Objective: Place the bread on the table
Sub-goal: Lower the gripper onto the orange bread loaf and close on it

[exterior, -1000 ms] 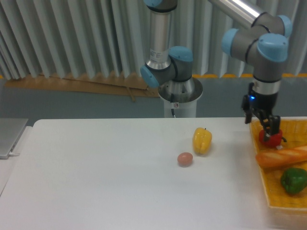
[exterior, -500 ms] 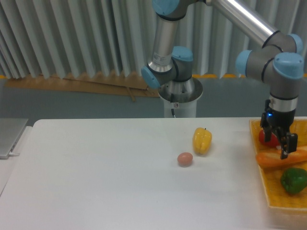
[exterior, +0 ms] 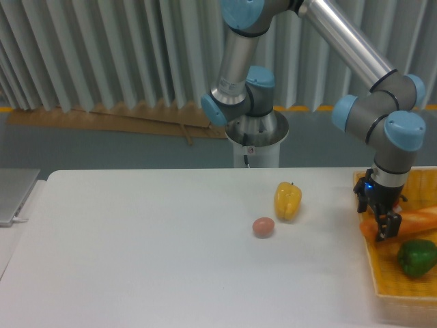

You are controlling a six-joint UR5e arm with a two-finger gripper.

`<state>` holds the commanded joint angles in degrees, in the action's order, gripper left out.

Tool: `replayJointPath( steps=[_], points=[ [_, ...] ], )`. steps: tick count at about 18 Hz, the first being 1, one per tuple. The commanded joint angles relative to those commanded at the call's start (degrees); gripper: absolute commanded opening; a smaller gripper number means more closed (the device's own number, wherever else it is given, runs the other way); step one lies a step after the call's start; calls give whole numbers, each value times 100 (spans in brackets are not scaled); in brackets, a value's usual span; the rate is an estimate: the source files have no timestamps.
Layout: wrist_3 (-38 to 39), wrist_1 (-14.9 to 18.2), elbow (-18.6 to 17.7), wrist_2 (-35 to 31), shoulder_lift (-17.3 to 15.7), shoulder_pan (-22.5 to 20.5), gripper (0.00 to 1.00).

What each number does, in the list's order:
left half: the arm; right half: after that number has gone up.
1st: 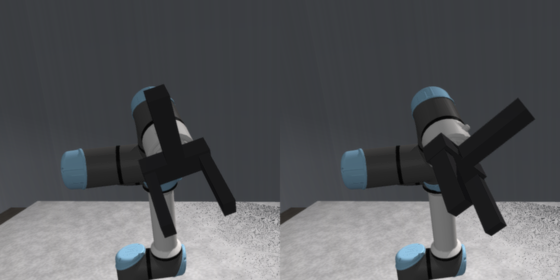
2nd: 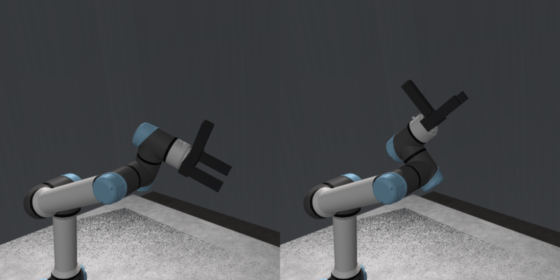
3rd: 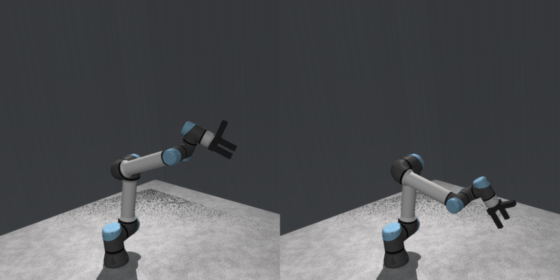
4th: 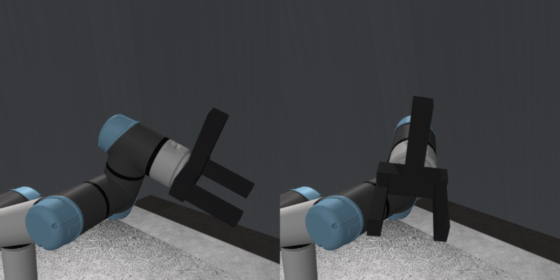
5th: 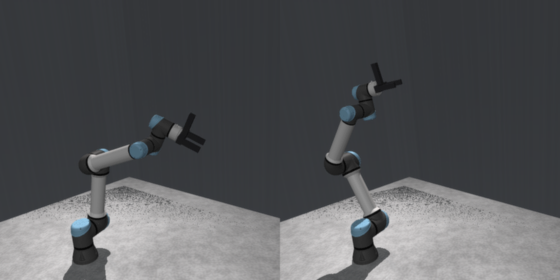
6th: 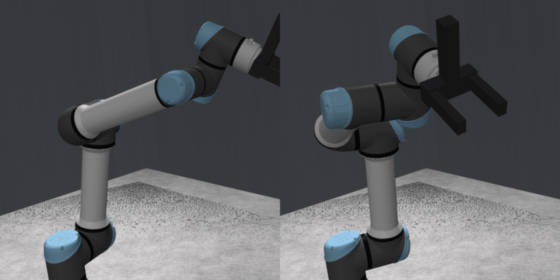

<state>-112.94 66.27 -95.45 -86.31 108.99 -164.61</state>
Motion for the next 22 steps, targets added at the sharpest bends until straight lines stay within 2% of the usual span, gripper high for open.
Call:
replayJointPath(
  steps=[3,6,8,10,13,15,22],
  points=[
    [-27,9,35,26,44,-176,100],
    [26,0,61,-9,79,-159,100],
    [52,-9,105,-96,123,-133,90],
    [52,-9,167,-271,140,-115,95],
    [61,-26,219,-325,211,-106,95],
    [52,-35,228,-316,228,-106,100],
    [166,-79,263,-316,377,-19,100]
  ],
)
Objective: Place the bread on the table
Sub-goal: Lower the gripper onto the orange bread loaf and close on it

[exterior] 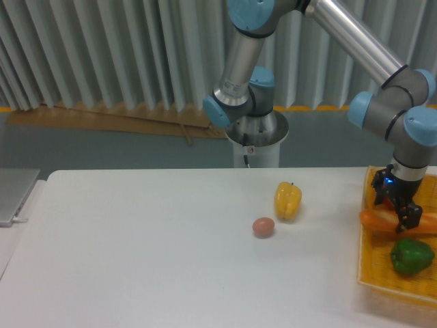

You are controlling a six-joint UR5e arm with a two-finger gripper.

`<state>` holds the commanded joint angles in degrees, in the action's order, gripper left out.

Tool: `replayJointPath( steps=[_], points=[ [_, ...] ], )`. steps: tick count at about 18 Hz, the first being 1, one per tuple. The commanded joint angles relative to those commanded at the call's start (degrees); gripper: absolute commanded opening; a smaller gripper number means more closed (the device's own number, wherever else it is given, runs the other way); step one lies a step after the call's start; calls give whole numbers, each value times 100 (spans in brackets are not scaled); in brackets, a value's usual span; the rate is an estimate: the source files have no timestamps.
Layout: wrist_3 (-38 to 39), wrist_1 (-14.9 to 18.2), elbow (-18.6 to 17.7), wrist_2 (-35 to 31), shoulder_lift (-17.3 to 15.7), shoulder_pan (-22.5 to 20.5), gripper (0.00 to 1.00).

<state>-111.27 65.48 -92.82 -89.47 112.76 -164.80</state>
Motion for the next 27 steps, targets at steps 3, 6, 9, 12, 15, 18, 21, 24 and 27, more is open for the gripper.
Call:
replayJointPath(
  steps=[3,6,9,12,15,18,21,24,27],
  points=[
    [9,0,35,18,88,9,100],
    [0,0,44,18,80,9,96],
    [-26,0,44,26,62,0,68],
    [-35,9,44,18,44,0,64],
    [-35,26,53,26,36,0,62],
    [-9,35,62,18,1,9,59],
    [9,70,62,17,-70,18,56],
    [9,88,62,18,-122,70,56],
    [27,219,115,18,-263,97,56]
  ],
)
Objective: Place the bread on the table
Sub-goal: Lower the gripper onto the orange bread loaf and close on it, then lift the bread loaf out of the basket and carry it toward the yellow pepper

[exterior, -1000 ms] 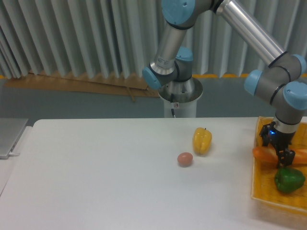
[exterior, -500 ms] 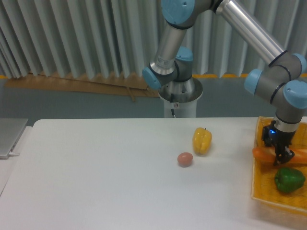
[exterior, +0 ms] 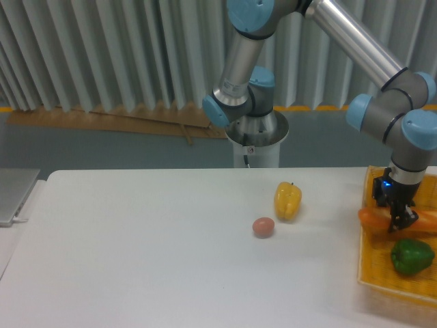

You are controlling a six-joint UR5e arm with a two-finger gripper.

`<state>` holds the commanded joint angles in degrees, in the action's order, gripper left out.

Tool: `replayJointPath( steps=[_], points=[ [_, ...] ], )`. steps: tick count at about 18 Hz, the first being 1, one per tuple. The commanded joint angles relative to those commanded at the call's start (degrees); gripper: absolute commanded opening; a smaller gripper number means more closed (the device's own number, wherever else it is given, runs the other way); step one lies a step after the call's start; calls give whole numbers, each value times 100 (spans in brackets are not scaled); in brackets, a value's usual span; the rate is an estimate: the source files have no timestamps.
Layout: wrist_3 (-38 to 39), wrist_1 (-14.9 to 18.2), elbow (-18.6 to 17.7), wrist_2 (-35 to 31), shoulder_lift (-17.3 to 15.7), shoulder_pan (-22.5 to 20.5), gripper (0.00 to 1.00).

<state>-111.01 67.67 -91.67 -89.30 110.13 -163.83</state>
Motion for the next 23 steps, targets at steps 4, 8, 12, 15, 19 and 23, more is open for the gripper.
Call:
replayJointPath(
  steps=[4,8,12,15,19,23],
  points=[
    [491,711,176,88,-298,105,56],
    [623,1151,228,105,-518,254,56],
    [1203,1564,290,263,-738,509,56],
    [1668,1723,308,264,-879,773,56],
    [2328,2013,404,299,-1020,1142,56],
    [2952,2040,431,641,-1143,1467,56]
  ],
)
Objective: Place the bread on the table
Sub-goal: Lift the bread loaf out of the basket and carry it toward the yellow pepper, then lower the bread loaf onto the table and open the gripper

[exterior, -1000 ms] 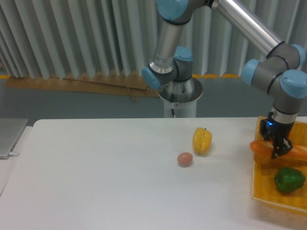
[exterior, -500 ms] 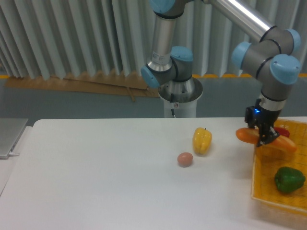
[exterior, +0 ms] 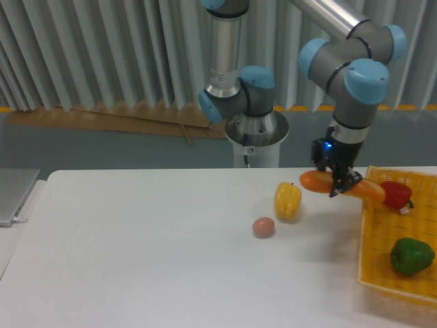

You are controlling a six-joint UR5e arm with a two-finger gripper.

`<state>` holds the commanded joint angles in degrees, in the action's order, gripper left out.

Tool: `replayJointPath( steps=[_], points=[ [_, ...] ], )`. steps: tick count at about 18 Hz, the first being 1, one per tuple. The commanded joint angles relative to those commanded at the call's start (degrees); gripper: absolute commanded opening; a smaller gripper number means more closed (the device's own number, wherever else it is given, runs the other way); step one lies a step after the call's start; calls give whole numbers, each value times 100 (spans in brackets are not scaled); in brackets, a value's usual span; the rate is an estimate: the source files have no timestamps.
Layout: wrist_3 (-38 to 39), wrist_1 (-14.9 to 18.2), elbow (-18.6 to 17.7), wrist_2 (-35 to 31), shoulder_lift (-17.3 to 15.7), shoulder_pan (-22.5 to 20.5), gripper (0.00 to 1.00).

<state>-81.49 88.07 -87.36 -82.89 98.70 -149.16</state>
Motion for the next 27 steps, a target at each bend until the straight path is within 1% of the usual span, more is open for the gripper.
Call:
replayJointPath(
  steps=[2,4,9,12,16,18,20,22,24,26,27],
  points=[
    [124,26,0,1,-18,141,56],
    [194,70,9,10,-27,194,56],
    [923,44,70,18,-1,510,56],
    [1319,26,158,27,61,738,56],
    [1627,-26,255,27,263,993,56],
    [1759,-192,281,36,351,1055,56],
    [1742,-368,273,10,482,1108,56],
    [1654,-413,272,-17,623,1134,56],
    [1462,-544,220,-34,720,1134,56],
    [1094,-667,176,-174,764,1134,56],
    [683,-694,176,-323,773,1108,56]
  ],
)
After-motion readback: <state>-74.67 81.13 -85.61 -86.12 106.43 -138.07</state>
